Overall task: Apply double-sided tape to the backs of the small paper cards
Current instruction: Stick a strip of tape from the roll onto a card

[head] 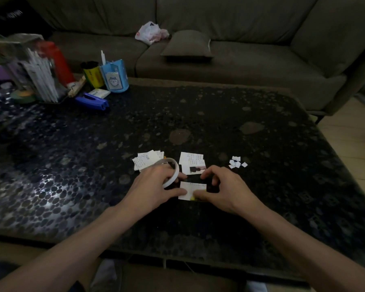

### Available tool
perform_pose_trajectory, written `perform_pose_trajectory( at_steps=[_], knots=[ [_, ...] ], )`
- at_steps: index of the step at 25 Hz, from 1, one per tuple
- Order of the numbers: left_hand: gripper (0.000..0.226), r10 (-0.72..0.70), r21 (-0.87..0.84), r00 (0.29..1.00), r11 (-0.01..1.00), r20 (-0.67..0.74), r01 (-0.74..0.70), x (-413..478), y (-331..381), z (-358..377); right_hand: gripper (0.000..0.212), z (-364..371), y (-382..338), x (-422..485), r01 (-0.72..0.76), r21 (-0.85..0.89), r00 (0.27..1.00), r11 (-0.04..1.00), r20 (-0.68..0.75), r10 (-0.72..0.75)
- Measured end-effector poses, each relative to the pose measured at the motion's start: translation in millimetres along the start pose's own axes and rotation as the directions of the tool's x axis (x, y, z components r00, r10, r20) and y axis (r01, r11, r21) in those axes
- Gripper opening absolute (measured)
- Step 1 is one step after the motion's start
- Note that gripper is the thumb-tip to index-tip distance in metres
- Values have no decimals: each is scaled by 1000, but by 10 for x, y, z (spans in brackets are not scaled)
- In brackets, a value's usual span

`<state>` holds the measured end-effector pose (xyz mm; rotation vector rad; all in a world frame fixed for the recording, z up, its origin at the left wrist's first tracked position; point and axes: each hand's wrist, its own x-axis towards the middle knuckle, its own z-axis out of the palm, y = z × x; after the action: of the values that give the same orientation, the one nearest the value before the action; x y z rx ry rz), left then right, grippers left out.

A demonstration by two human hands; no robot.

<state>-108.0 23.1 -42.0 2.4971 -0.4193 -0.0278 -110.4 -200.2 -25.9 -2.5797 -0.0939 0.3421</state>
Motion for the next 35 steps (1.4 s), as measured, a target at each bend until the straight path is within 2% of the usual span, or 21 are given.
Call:
perform_pose_trajectory(
  at_steps=[3,7,11,14,17,19,21,26,31,35],
  knots=[
    [55,-15,31,999,999,50,13,71,39,54,48,15,-14,-19,16,-25,1000,1000,5,-16],
    [45,-28,4,994,1000,107,28,138,59,56,43,16,-15,-10,25,-16,1000,1000,19,-25],
    [34,-27,-73,992,997,121,36,155,93,51,28,47,25,0,81,83,997,993,-19,-80],
    [33,-43,-164,992,985,119,62,133,94,39,24,52,63,-4,99,241,995,966,-30,-95],
    [21,-60,-307,987,946,146,103,112,97,-14,26,19,58,11,95,489,994,867,-6,-106],
    [4,-70,-365,993,925,99,101,114,124,-74,17,10,31,11,90,607,995,789,-24,-95],
    [4,-79,-432,996,897,44,90,107,165,-134,13,14,-26,-5,77,665,996,743,-24,-83],
    [14,-226,-571,974,799,8,190,50,259,-181,9,46,-135,0,137,692,986,709,-165,-29],
    [16,-245,-543,963,827,-111,147,62,312,-224,11,37,-188,14,155,738,988,657,-132,-84],
    [27,-263,-595,962,785,-68,172,36,347,-180,6,7,-203,36,201,711,974,673,-220,-59]
  ],
)
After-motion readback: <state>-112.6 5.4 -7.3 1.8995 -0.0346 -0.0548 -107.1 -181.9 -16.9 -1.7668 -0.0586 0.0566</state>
